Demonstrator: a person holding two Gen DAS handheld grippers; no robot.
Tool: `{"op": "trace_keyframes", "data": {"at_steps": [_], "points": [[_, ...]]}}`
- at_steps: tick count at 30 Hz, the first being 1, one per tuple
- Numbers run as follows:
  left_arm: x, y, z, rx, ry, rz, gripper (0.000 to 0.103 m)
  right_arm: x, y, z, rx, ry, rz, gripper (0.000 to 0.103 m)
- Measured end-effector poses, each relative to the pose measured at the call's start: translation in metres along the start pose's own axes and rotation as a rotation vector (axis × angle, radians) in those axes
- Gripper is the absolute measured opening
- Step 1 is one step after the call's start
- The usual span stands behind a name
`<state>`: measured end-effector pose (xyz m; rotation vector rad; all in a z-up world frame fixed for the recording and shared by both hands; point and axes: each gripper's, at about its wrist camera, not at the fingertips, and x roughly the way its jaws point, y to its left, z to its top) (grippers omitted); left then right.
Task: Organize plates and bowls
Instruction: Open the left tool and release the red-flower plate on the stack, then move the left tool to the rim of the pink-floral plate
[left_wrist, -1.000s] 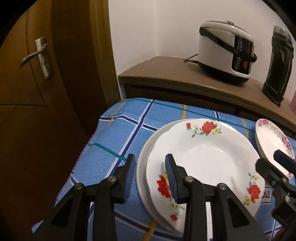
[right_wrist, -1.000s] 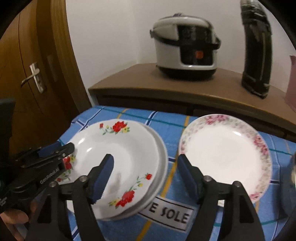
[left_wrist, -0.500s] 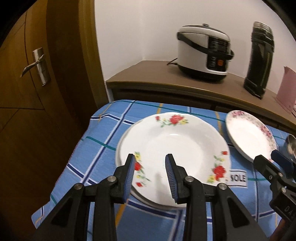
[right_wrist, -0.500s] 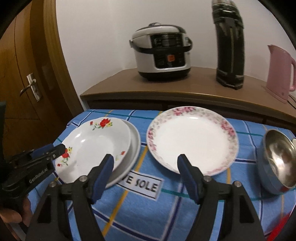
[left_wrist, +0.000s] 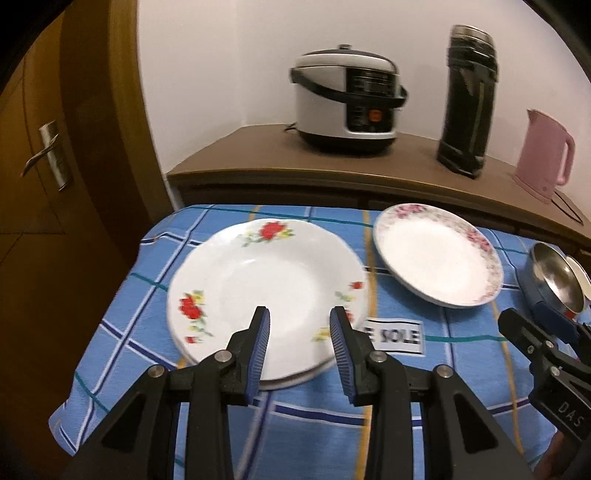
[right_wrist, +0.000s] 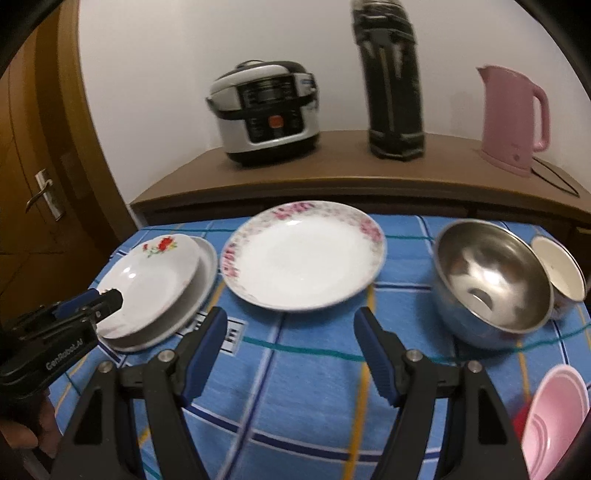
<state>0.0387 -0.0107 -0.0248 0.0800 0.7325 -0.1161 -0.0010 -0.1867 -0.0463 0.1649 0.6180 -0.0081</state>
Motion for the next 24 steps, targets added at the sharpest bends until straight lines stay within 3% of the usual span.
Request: {"op": "trace_keyframes", "data": {"at_steps": [8,10,19,21,24], "points": [[0.001,-0.035,0.003,0.055,0.008,-0.055,0.037,-0.009,-0.034,-0.004,0.072,-0.003,-0.038,0.07],[0.002,-0.039,0.006,0.067,0.007,-0.058,0.037,-0.009,-0.04,-0.004,0.096,0.002,-0.042,0.063],[0.011,-0.055,0.027,0.111,-0.009,-0.052,0.037,0.003,-0.05,0.006,0.176,0.017,-0.035,0.063],[0.017,-0.055,0.031,0.107,-0.004,-0.053,0.037,0.01,-0.049,0.01,0.193,0.037,-0.029,0.052],[0.022,-0.057,0.036,0.11,-0.005,-0.049,0.037,0.02,-0.048,0.011,0.205,0.061,-0.023,0.049]]}}
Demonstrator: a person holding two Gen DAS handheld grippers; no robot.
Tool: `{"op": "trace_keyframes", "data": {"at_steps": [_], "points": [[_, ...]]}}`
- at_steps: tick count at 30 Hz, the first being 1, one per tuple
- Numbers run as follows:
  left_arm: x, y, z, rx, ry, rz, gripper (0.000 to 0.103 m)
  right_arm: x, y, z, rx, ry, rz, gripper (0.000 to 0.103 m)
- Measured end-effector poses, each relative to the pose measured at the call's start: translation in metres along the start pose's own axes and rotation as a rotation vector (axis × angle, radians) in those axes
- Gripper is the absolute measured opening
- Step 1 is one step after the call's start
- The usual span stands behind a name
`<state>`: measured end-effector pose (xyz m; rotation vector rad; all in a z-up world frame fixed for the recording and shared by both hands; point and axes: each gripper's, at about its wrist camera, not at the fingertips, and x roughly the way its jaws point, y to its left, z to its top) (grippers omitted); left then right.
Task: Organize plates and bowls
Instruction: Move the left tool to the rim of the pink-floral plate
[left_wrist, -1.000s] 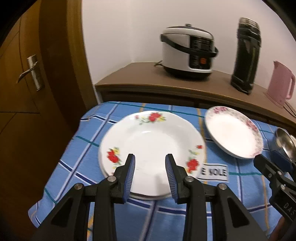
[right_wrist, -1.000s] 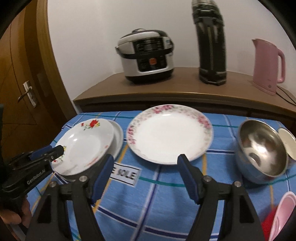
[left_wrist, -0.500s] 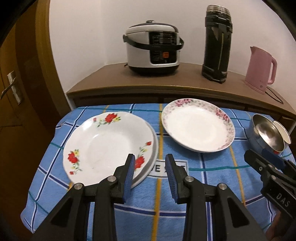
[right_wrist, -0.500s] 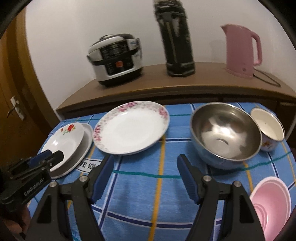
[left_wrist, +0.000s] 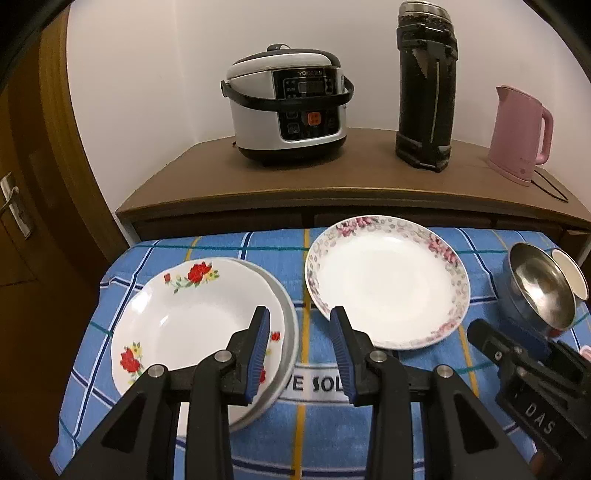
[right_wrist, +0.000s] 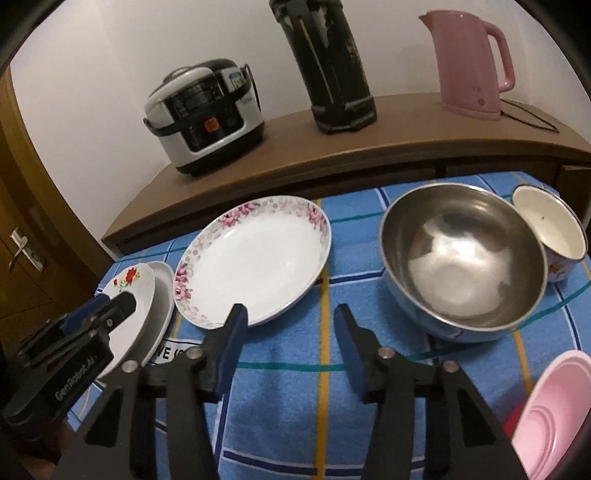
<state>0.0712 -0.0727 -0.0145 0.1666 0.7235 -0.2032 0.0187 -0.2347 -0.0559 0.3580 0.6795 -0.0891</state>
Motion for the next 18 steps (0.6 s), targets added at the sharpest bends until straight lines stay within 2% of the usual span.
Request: {"op": "trace_keyframes", "data": {"at_steps": [9,18], "points": [[0.014,-0.001,0.015,0.021,-0.009,0.015,0.037,0.011,-0.005,0.005,0.043,0.003,0.001,0.05],[0.035,0.002,0.027,0.01,0.011,-0.005,0.037,0.021,-0.007,0.013,0.057,0.001,0.001,0.049]]}}
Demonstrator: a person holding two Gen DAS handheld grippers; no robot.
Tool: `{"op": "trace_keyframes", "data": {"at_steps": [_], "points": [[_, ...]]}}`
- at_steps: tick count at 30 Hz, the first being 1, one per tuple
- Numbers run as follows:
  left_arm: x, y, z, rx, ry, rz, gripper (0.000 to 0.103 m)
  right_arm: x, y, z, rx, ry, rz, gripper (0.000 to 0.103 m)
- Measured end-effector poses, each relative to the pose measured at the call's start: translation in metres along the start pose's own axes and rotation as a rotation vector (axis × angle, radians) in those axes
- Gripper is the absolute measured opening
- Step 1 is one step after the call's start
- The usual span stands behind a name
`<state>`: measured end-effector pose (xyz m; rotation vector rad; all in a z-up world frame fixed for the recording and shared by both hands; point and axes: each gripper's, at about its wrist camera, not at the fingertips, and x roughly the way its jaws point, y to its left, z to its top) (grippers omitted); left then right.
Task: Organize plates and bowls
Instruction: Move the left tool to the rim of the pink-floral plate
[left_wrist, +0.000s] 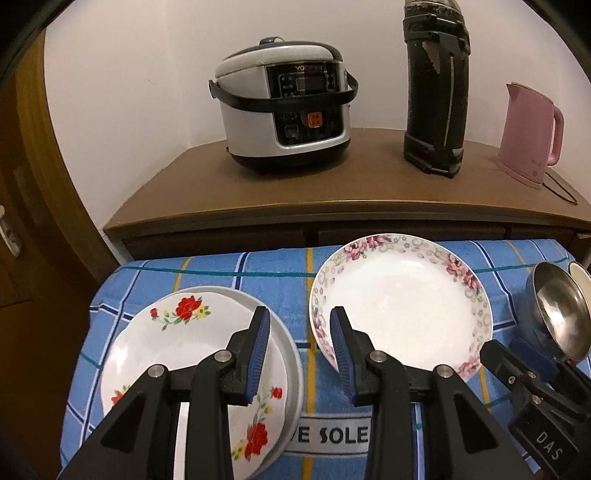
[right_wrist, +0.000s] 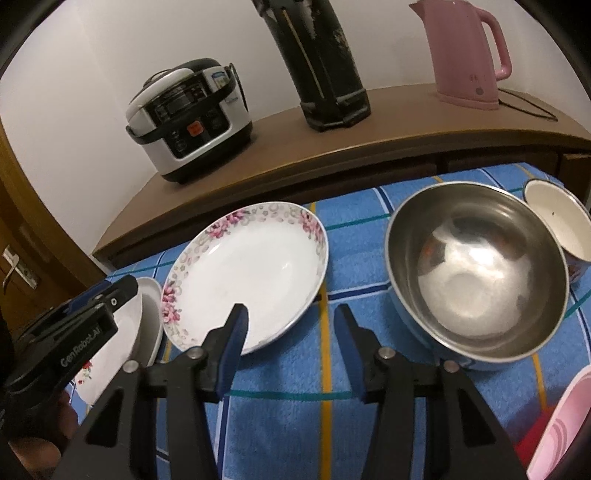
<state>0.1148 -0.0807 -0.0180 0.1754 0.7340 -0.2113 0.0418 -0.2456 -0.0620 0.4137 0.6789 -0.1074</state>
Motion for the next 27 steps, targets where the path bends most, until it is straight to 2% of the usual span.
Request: {"op": "trace_keyframes", "data": {"at_steps": [11,27], "points": [[0.03,0.005,0.018,-0.033,0.031,-0.026,0.037,0.016,0.011,0.008,-0.017,0.009,-0.036,0.045],[0.084,-0.012,0.038,0.006,0.126,-0.046,0.037,0.037,0.004,0.005,0.073,0.071,-0.061,0.042]]}}
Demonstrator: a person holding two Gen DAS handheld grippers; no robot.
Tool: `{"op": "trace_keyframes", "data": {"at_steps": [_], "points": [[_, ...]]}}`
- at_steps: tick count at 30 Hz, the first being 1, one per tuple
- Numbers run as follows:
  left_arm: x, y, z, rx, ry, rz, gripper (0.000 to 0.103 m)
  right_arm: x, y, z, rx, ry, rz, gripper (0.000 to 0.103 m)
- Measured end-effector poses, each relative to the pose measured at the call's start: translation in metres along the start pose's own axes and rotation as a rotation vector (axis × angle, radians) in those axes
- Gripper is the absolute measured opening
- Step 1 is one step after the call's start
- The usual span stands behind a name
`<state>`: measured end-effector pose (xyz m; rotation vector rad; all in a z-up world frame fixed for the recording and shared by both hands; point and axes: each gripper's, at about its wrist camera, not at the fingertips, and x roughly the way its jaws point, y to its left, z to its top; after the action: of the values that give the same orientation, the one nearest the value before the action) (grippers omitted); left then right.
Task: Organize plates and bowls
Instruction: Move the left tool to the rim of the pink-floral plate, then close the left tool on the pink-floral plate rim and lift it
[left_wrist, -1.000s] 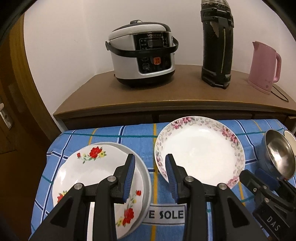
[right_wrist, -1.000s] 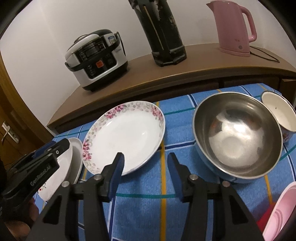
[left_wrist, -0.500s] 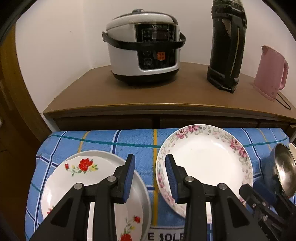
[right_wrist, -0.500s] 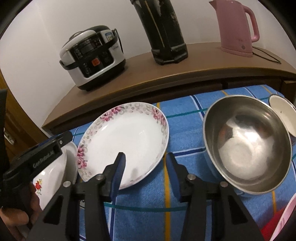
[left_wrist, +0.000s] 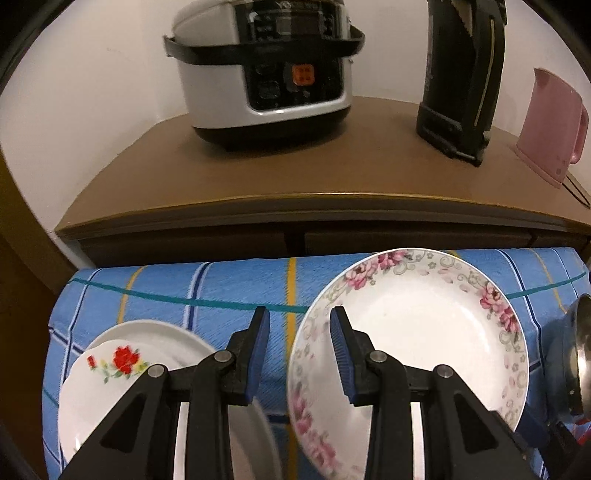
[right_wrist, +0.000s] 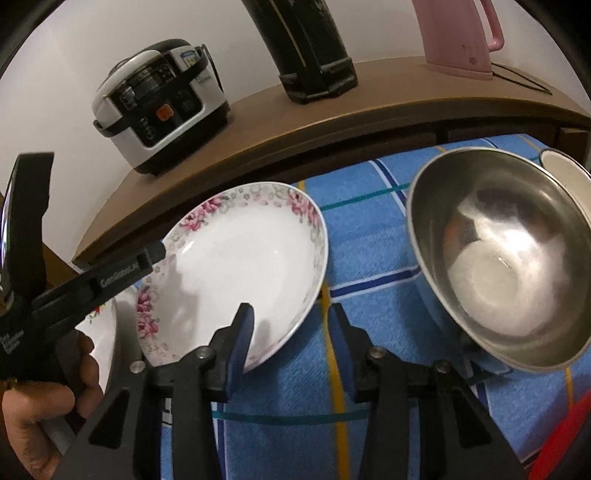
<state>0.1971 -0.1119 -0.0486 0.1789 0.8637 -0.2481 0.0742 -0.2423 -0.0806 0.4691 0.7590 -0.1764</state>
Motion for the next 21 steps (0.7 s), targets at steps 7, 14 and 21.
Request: {"op": "trace_keyframes", "data": {"at_steps": [7,14,21], "points": [[0.018,-0.009,0.006,0.008,0.049,-0.02,0.037,0.01,-0.002,0.005,0.011,0.01,0.004,0.039],[0.024,-0.01,0.012,0.003,0.052,-0.042,0.038,0.015,0.0,0.01,-0.003,0.006,0.006,0.038],[0.031,-0.008,0.019,-0.01,0.056,-0.064,0.039,0.021,0.0,0.012,-0.029,-0.006,-0.011,0.031]]}}
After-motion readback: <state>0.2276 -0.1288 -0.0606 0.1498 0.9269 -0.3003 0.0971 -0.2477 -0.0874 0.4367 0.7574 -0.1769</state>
